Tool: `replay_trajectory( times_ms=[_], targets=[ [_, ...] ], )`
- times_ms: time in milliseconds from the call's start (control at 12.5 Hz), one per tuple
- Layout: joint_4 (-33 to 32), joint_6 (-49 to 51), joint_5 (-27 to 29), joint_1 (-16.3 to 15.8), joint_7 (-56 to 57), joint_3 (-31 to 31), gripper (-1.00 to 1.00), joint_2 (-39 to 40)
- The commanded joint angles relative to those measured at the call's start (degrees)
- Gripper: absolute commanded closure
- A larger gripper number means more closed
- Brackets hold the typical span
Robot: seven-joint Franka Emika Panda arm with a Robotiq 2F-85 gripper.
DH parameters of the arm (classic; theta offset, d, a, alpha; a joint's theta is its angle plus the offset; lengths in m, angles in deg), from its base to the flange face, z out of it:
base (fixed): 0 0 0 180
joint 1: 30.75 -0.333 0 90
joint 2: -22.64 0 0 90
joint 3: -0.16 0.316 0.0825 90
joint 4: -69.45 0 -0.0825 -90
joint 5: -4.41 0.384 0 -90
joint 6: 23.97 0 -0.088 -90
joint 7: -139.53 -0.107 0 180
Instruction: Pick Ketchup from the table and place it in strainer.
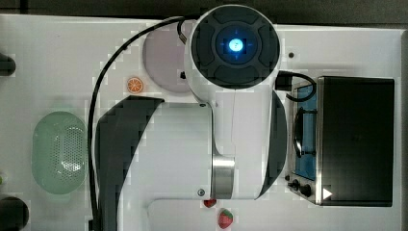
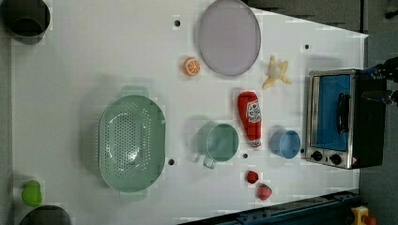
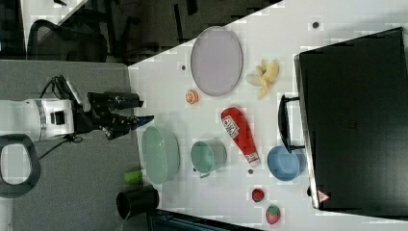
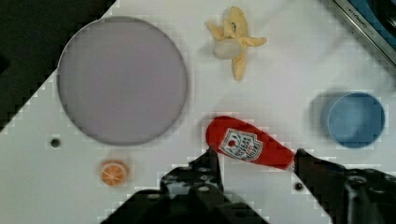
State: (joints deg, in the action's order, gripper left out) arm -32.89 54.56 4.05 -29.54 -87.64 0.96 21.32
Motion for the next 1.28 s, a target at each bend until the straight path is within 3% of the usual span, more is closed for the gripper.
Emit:
replay_trajectory(
  times_ms=[80, 240, 880, 1280],
  targets=[
    [-6.20, 8.29, 0.87, 5.54, 6.88, 1.00, -0.59, -12.84],
    [-6.47, 8.26, 0.88, 5.49, 7.42, 1.09, -0.99, -12.52],
    [-12.56, 7.39, 0.89, 5.00, 16.00, 2.59, -1.00, -4.80],
    [-17.92, -3.54, 0.88, 4.12, 36.92, 3.47, -1.00, 1.64]
  ],
)
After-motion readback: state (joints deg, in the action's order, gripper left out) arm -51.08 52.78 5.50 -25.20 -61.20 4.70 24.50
